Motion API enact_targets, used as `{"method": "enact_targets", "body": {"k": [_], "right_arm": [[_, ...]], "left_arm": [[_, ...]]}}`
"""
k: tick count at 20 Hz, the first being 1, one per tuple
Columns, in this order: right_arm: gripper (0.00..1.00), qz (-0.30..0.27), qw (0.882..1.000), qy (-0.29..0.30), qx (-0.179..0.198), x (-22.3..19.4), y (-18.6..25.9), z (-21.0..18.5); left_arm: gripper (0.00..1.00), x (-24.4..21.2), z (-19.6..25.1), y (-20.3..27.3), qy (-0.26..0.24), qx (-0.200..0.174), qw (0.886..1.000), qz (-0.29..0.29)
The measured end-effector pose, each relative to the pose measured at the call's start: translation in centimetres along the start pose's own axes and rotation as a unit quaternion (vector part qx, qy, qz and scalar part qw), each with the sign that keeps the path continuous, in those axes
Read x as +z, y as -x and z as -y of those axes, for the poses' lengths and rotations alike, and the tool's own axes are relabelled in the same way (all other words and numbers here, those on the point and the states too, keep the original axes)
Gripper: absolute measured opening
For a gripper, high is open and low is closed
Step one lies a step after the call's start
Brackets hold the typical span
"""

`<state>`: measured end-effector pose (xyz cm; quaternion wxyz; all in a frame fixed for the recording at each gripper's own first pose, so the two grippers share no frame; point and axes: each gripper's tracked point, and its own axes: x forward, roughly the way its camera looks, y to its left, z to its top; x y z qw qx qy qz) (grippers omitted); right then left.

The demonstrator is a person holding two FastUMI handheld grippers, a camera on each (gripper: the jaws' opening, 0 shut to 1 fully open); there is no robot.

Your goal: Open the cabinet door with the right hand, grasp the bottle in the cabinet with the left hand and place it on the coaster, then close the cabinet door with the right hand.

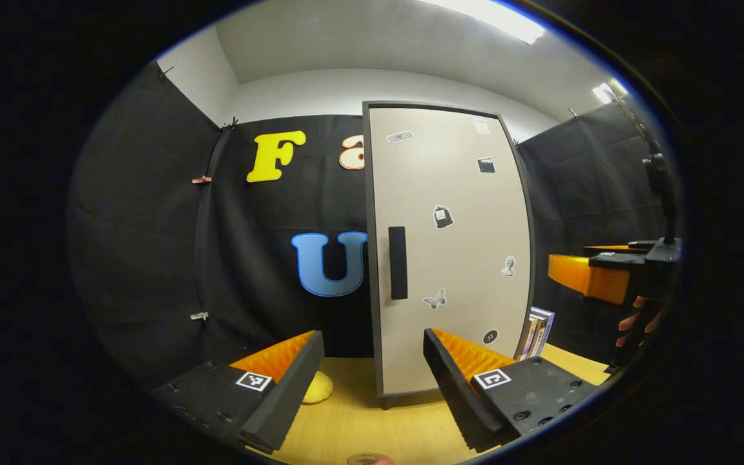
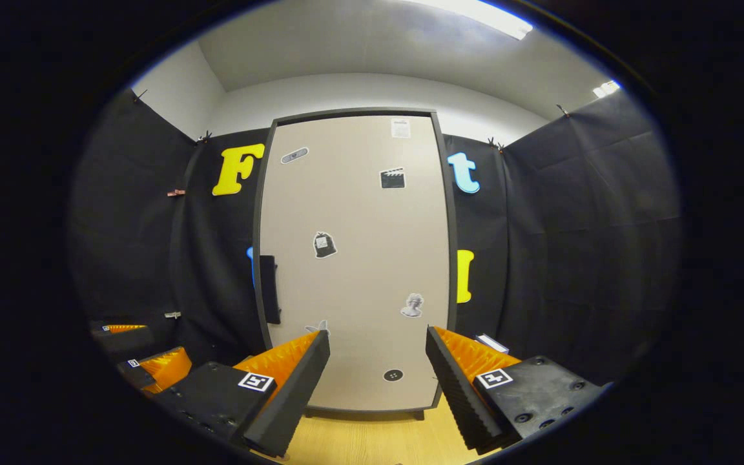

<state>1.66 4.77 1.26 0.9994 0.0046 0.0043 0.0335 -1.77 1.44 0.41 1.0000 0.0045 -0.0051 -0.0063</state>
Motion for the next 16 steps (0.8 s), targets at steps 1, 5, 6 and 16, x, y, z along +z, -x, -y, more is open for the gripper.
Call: {"method": "enact_targets", "body": {"k": [1,5,6,16], "right_arm": [[0.98,-0.004,1.000,0.001,0.007,-0.1,-0.7,-0.9],[0.98,0.003,0.999,0.004,0.035,0.5,-3.4,-4.7],[0.98,0.006,0.999,0.003,0.042,0.6,-4.2,-5.8],[0.98,0.001,0.996,0.005,0.086,-0.3,-12.9,-14.5]], "left_arm": [[0.97,0.0,-0.4,0.0,0.002,0.004,1.000,0.000],[0.98,-0.4,-2.7,0.0,0.003,0.024,1.000,-0.003],[0.98,-0.4,-3.2,-0.1,0.002,0.028,1.000,-0.004],[0.98,-1.8,-6.5,-0.8,0.005,0.045,0.999,-0.013]]}}
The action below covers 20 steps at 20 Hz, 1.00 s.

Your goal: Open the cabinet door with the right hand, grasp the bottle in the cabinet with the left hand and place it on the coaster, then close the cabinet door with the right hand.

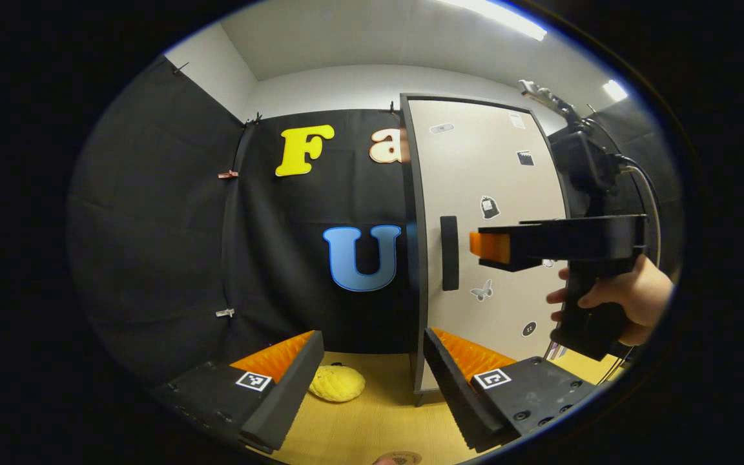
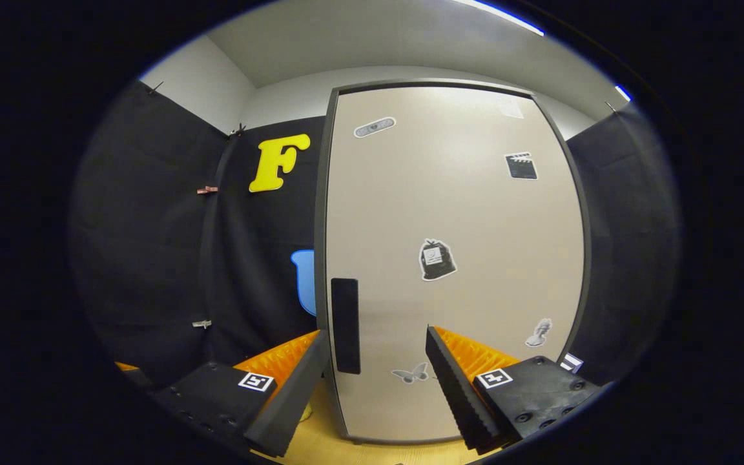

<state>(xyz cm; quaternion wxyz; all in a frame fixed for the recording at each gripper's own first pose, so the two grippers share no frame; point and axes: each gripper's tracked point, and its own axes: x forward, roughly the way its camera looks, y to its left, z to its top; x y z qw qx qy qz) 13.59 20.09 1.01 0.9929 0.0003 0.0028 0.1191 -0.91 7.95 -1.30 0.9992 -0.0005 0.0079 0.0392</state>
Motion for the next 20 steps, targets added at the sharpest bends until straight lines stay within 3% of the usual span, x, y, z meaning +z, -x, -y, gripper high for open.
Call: {"method": "enact_targets", "body": {"k": [9,12,14,16,18,19,20], "right_arm": [[0.95,-0.013,1.000,-0.007,-0.002,-2.1,-6.0,-2.6],[0.75,-0.023,1.000,-0.012,-0.007,-3.1,-7.4,-3.1],[0.74,-0.031,0.999,-0.006,-0.030,-3.9,-8.2,-2.4],[0.42,-0.024,0.999,-0.009,-0.036,-3.8,-8.2,-2.6],[0.42,-0.027,0.999,-0.005,-0.039,-4.2,-8.4,-2.5],[0.31,-0.031,0.999,-0.009,-0.038,-3.9,-8.1,-2.2],[0.30,-0.031,0.999,-0.009,-0.035,-4.0,-8.2,-2.4]], "left_arm": [[0.98,-0.9,-1.5,-1.9,0.009,0.010,1.000,-0.011],[0.98,-1.0,-2.0,-1.8,0.007,0.014,1.000,-0.015],[0.98,-1.0,-2.3,-1.8,0.010,0.014,1.000,-0.015],[0.98,-1.2,-2.5,-1.6,0.008,0.019,1.000,-0.017],[0.98,-1.3,-2.5,-1.7,0.010,0.021,1.000,-0.018],[0.98,-1.3,-2.6,-1.7,0.011,0.022,1.000,-0.018],[0.98,-1.3,-2.6,-1.7,0.011,0.023,1.000,-0.018]]}}
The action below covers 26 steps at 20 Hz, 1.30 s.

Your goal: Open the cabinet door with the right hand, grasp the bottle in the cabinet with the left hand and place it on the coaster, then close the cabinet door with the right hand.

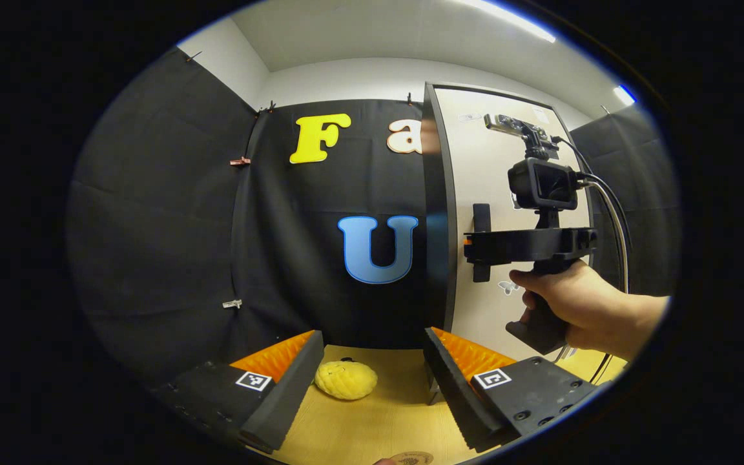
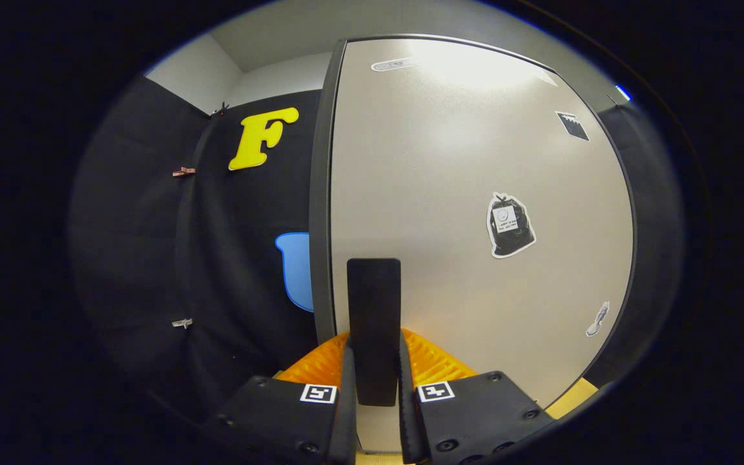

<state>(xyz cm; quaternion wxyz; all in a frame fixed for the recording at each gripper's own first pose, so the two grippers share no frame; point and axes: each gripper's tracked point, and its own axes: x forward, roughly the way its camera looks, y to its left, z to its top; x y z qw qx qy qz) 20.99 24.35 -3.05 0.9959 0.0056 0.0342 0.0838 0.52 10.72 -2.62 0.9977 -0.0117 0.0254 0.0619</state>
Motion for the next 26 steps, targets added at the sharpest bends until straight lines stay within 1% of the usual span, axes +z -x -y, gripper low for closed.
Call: {"method": "enact_targets", "body": {"k": [1,2,3,4,8,13,18,22,26], "right_arm": [[0.31,-0.002,1.000,0.002,0.005,-0.1,0.1,0.0],[0.17,-0.003,1.000,-0.003,0.008,-0.1,0.2,-0.1],[0.21,-0.004,1.000,0.000,0.013,-0.2,0.3,-0.1],[0.21,-0.003,1.000,0.007,0.018,0.0,0.6,-0.1],[0.21,-0.008,0.999,-0.006,0.049,0.5,2.6,-0.7],[0.21,-0.009,0.997,-0.005,0.079,1.1,5.6,-1.0],[0.21,-0.012,0.995,-0.003,0.095,1.1,10.1,0.5],[0.21,-0.013,0.994,0.001,0.106,1.5,13.4,1.8],[0.21,-0.012,0.993,-0.003,0.116,1.8,16.4,3.8]], "left_arm": [[0.98,0.0,-0.1,0.0,-0.001,0.001,1.000,0.001],[0.98,0.1,-0.1,0.1,-0.001,0.003,1.000,0.001],[0.98,0.1,-0.2,0.2,-0.001,0.004,1.000,0.003],[0.98,0.2,-0.2,0.2,0.000,0.006,1.000,0.003],[0.98,0.5,-0.3,1.2,0.002,0.014,1.000,0.005],[0.98,1.2,0.1,2.5,-0.004,0.018,1.000,0.012],[0.98,1.6,0.9,4.2,0.000,0.024,1.000,0.016],[0.98,1.8,2.2,5.4,-0.005,0.020,1.000,0.016],[0.97,2.3,3.8,6.4,0.001,0.011,1.000,0.021]]}}
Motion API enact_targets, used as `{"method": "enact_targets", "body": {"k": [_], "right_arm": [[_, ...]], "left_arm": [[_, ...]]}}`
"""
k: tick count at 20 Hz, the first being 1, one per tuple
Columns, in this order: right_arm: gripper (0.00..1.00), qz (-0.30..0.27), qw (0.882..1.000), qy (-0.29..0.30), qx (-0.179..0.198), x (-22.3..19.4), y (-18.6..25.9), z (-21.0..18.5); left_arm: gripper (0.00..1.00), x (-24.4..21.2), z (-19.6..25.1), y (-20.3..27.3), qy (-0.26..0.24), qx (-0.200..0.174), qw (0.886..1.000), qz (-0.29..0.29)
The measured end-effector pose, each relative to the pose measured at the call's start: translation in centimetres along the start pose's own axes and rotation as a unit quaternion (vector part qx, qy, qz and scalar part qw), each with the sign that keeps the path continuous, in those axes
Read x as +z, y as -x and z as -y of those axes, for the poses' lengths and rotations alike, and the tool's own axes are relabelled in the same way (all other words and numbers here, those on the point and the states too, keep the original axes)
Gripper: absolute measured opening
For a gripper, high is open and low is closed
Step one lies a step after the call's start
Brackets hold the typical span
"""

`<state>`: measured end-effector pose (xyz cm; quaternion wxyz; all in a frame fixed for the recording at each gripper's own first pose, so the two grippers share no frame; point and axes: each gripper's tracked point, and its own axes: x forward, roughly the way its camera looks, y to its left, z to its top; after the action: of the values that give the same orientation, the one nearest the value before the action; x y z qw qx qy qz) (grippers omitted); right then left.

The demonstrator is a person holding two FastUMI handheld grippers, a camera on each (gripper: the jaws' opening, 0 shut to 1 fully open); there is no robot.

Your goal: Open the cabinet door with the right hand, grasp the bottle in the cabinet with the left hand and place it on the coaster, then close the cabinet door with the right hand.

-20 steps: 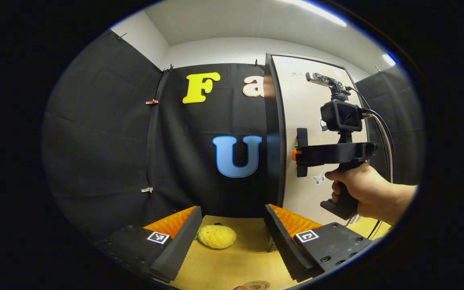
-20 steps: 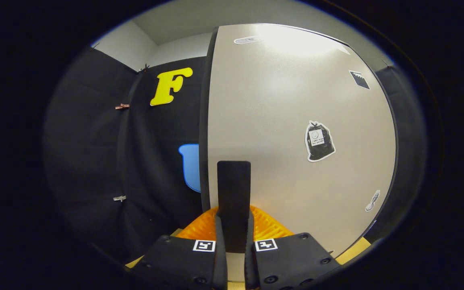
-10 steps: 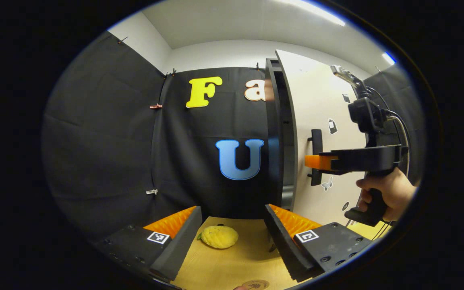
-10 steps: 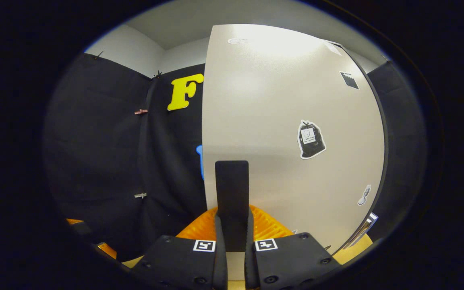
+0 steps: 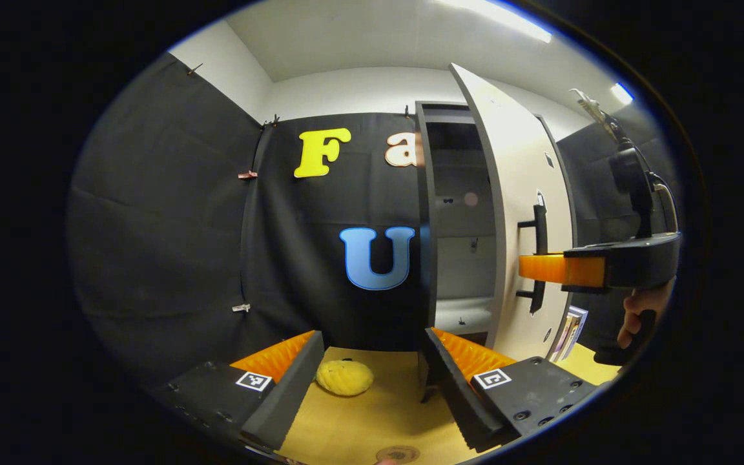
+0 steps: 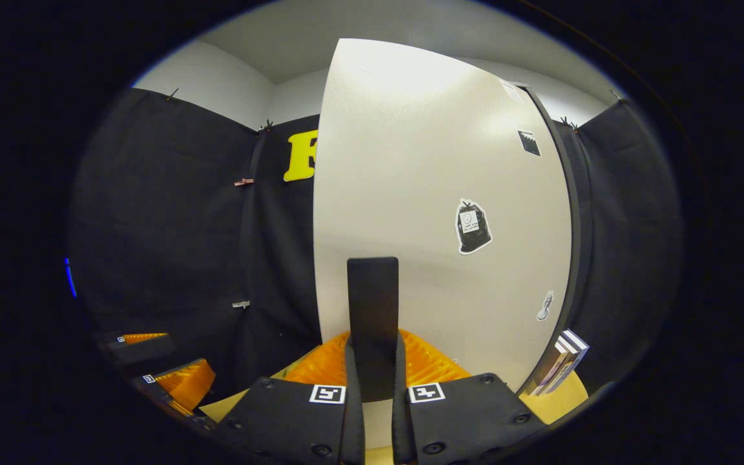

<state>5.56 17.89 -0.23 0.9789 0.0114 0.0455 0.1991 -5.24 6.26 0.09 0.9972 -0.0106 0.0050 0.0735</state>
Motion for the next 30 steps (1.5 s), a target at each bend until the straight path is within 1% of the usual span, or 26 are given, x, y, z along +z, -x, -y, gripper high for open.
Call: {"method": "enact_targets", "body": {"k": [5,11,13,16,23,26,30], "right_arm": [[0.20,0.000,1.000,0.002,0.005,0.3,3.7,1.9],[0.20,0.001,1.000,0.013,-0.013,0.8,7.7,5.5],[0.20,0.002,1.000,0.012,-0.018,0.9,8.8,6.2],[0.20,0.005,0.999,0.002,-0.034,1.0,10.1,7.9],[0.19,0.014,0.996,0.003,-0.086,1.3,12.6,11.5],[0.19,0.027,0.995,-0.009,-0.095,1.9,13.8,12.3],[0.19,0.031,0.992,0.002,-0.120,2.1,15.0,13.8]], "left_arm": [[0.97,1.1,2.1,0.6,0.002,-0.013,1.000,0.012],[0.97,1.7,4.8,0.6,0.003,-0.033,0.999,0.017],[0.97,1.7,5.6,0.5,0.003,-0.040,0.999,0.016],[0.97,1.6,6.9,0.5,0.004,-0.051,0.999,0.013],[0.97,1.4,9.1,0.6,0.001,-0.073,0.997,0.009],[0.98,1.4,10.0,0.4,-0.003,-0.085,0.996,0.008],[0.98,1.6,11.0,-0.1,-0.005,-0.099,0.995,0.009]]}}
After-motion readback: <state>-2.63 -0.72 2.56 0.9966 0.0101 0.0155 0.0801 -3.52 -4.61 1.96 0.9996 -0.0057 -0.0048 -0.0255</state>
